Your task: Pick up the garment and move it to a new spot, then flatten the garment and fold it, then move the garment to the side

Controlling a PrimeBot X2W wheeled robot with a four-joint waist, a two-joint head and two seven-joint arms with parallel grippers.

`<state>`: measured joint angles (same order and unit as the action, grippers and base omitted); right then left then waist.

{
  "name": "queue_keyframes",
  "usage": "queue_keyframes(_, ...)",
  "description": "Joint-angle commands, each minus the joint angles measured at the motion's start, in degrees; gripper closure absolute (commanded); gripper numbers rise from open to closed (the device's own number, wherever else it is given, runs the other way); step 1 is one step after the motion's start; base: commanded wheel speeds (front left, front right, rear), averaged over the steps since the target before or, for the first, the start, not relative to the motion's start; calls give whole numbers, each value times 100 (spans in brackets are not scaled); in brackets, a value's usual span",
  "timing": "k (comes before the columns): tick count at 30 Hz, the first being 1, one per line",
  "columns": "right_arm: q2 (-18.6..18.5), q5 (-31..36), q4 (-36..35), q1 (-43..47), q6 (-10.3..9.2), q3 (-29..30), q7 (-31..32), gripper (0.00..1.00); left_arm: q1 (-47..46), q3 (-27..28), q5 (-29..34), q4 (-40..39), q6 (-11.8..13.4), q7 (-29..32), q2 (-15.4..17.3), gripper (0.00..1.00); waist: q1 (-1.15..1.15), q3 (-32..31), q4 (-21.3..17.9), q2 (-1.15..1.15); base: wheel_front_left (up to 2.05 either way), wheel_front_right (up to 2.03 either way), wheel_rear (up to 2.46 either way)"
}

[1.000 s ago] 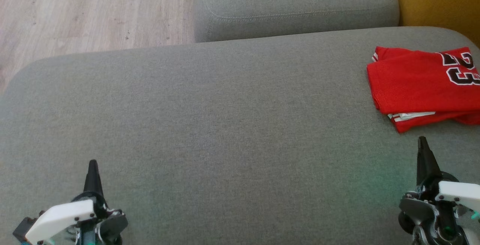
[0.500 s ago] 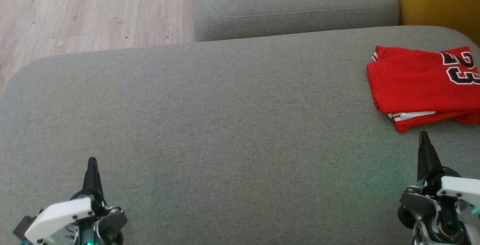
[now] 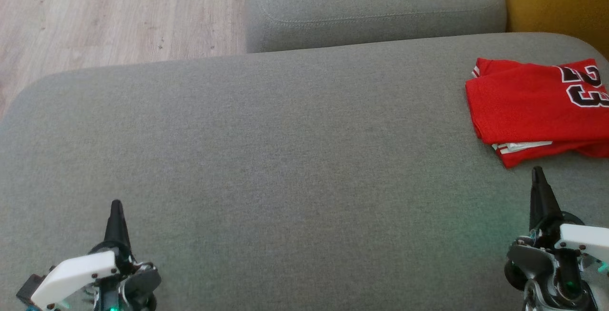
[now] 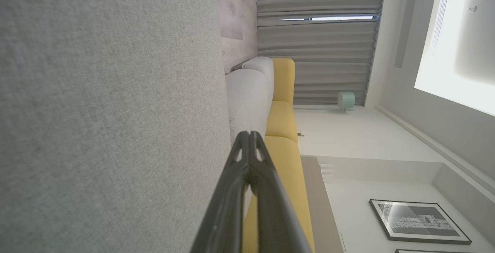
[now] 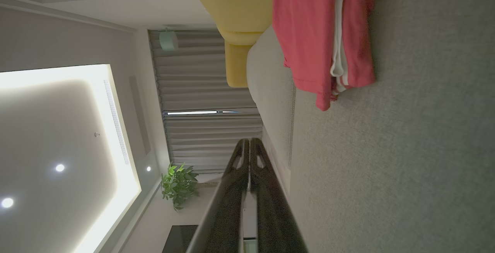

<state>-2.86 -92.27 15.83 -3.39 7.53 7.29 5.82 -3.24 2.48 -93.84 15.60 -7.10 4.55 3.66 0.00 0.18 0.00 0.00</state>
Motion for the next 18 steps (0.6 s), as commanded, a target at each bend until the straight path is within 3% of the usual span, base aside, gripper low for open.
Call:
queue_keyframes(1,-31,-19,-182,-276,-4,-113,38,100,-281,236,27,-162,-38,58,43,100,0,0,0,0,0,0,0)
queue_keyframes(18,-24,-11,-182,-277,-4,-103,46,100,-283,271,56,-161,-38,86,19,100,0,0,0,0,0,0,0)
